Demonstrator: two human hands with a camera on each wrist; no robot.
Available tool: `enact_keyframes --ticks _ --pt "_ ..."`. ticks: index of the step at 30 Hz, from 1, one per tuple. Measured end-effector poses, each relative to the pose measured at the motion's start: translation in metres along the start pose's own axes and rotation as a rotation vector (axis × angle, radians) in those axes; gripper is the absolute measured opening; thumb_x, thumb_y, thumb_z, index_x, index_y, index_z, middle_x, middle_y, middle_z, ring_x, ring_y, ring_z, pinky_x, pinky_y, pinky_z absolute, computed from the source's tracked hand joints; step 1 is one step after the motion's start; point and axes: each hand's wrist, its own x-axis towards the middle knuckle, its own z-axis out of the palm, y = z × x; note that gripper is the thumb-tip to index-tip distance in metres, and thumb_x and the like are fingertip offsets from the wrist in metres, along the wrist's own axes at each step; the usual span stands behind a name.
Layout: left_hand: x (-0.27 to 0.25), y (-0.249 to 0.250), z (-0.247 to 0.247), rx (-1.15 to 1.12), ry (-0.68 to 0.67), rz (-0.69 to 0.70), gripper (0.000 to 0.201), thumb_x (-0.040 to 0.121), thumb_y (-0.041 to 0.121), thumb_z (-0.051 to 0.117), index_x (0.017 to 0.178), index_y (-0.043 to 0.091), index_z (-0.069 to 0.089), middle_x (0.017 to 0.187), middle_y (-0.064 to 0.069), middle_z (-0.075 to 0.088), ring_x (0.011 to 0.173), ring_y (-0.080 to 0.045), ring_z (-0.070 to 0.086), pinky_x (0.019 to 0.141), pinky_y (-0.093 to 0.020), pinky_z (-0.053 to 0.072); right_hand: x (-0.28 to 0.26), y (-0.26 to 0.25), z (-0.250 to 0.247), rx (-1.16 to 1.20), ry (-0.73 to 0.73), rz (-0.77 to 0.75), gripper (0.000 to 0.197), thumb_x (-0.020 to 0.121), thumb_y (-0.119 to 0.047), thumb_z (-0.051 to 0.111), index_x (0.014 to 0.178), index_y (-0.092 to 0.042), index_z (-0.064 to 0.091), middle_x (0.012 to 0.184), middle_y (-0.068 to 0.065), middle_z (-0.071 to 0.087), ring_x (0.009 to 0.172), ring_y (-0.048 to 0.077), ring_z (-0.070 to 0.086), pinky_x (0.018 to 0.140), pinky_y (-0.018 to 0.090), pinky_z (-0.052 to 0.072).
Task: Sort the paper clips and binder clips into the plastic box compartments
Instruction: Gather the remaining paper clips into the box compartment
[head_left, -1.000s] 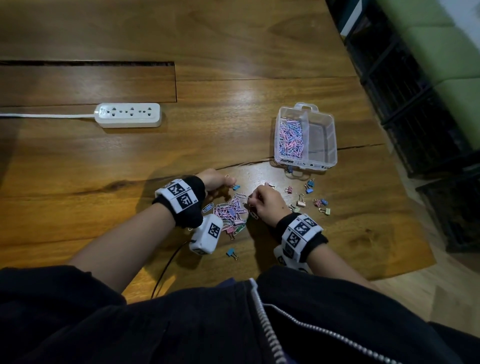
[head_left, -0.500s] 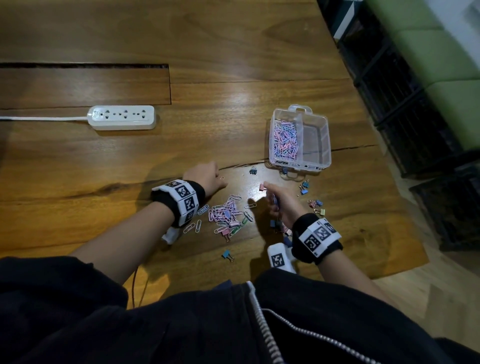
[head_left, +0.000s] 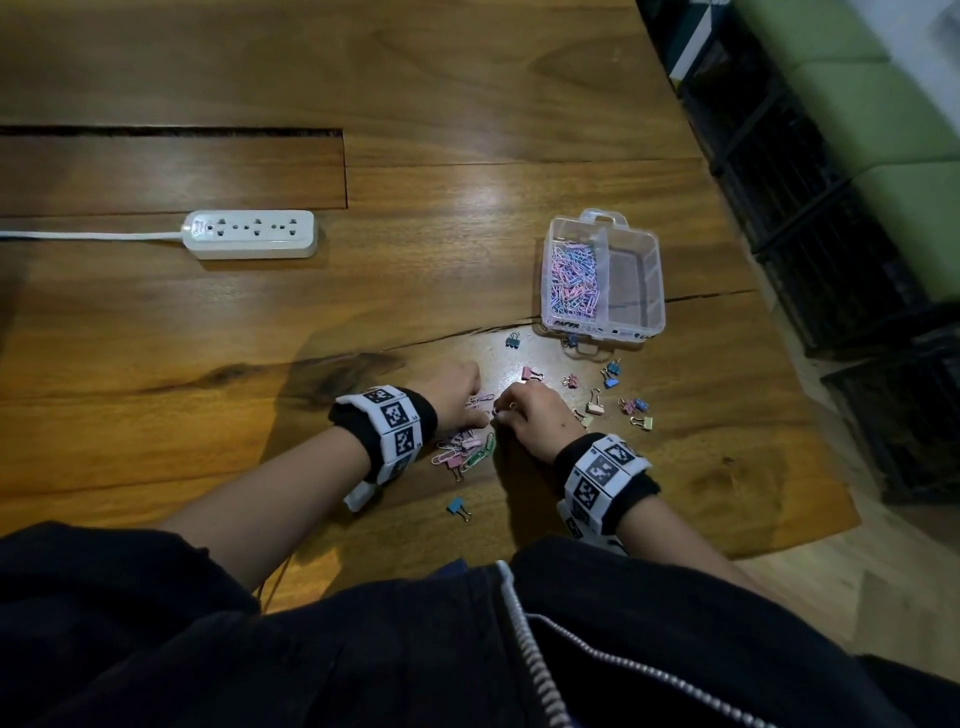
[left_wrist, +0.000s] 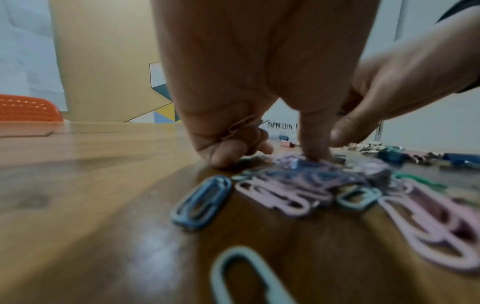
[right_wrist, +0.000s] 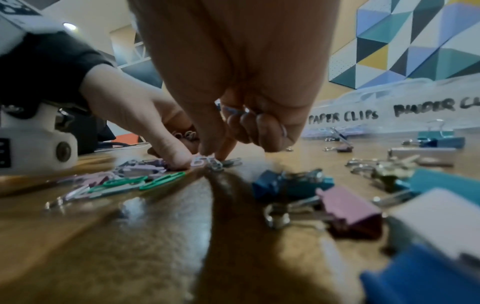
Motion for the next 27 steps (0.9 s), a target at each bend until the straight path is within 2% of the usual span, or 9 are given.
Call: enact_keyframes --ticks 5,7,10,12,15,18,23,25,27 --pt "-0.004 0.001 0.001 0.16 -0.003 0.034 0.029 0.092 0.032 0.049 0.103 0.006 0.055 0.11 -0.011 0.054 0.099 -0.025 0.053 0.084 -0.033 0.044 -0.004 0.002 -0.001 -0.005 -0.043 0.009 0.03 0.076 -0.019 0.069 0.102 -0.009 0.057 0.096 0.0 0.045 0.089 0.013 0.043 0.079 0.021 0.034" --pt "-0.005 -0.002 0.0 0.156 -0.018 0.045 0.029 0.093 0.032 0.046 0.098 0.005 0.056 0.1 -0.01 0.054 0.091 -0.024 0.053 0.08 -0.031 0.043 -0.005 0.003 0.001 -0.002 -0.037 0.006 0.023 0.078 -0.016 0.067 0.098 -0.008 0.059 0.095 0.001 0.045 0.091 0.016 0.046 0.079 0.021 0.033" --pt "-0.007 -0.011 -0.004 -0.181 -0.061 0.026 0.024 0.094 0.033 0.044 0.077 0.017 0.048 0.076 0.001 0.05 0.065 -0.013 0.046 0.061 -0.023 0.04 -0.005 0.001 0.004 -0.014 -0.067 0.004 0.016 0.082 -0.014 0.061 0.097 -0.007 0.058 0.093 -0.001 0.041 0.091 0.016 0.045 0.08 0.022 0.033" --pt "-0.01 -0.018 -0.01 -0.485 -0.117 -0.012 0.023 0.095 0.033 0.042 0.076 0.02 0.046 0.073 0.003 0.05 0.061 -0.01 0.045 0.057 -0.02 0.038 -0.006 0.0 0.004 -0.026 -0.077 0.016 0.015 0.084 -0.014 0.059 0.096 -0.007 0.057 0.093 0.0 0.038 0.088 0.014 0.041 0.082 0.023 0.033" --pt "-0.016 -0.025 -0.018 -0.805 -0.164 -0.068 0.021 0.095 0.031 0.042 0.082 0.016 0.05 0.071 0.002 0.046 0.057 -0.009 0.043 0.053 -0.018 0.038 -0.007 0.002 0.006 -0.03 -0.066 0.021 0.014 0.085 -0.014 0.058 0.096 -0.005 0.057 0.095 0.0 0.036 0.088 0.014 0.039 0.084 0.024 0.034" --pt "-0.019 -0.032 -0.021 -1.191 -0.165 -0.075 0.02 0.091 0.014 0.043 0.071 0.013 0.045 0.066 -0.001 0.047 0.047 -0.006 0.045 0.044 -0.015 0.04 -0.007 0.0 0.004 -0.019 -0.057 0.045 0.017 0.089 -0.015 0.053 0.099 -0.003 0.057 0.098 0.004 0.044 0.088 0.013 0.041 0.079 0.021 0.033" --pt "-0.026 -0.047 -0.019 -1.487 -0.215 -0.053 0.011 0.06 0.001 0.043 0.06 0.011 0.044 0.051 -0.003 0.056 0.039 -0.01 0.047 0.034 -0.014 0.039 -0.003 -0.002 -0.006 0.255 -0.045 0.168 0.011 0.09 -0.013 0.051 0.095 -0.006 0.058 0.091 0.002 0.054 0.086 0.015 0.05 0.072 0.023 0.04" --pt "-0.027 -0.049 -0.017 -1.536 -0.198 -0.089 0.016 0.06 -0.003 0.038 0.057 0.012 0.043 0.048 -0.003 0.053 0.035 -0.01 0.044 0.031 -0.012 0.035 -0.004 -0.002 -0.012 0.463 -0.06 0.177 0.003 0.089 -0.009 0.051 0.089 -0.01 0.054 0.082 -0.001 0.053 0.079 0.014 0.052 0.068 0.023 0.042" --pt "-0.028 -0.05 -0.017 -1.51 -0.166 -0.138 0.02 0.07 -0.006 0.033 0.065 0.011 0.04 0.048 -0.001 0.049 0.034 -0.008 0.039 0.029 -0.012 0.03 -0.004 -0.002 -0.017 0.756 -0.09 0.207 0.014 0.089 0.0 0.046 0.086 -0.012 0.054 0.078 -0.001 0.052 0.068 0.01 0.048 0.061 0.022 0.039"
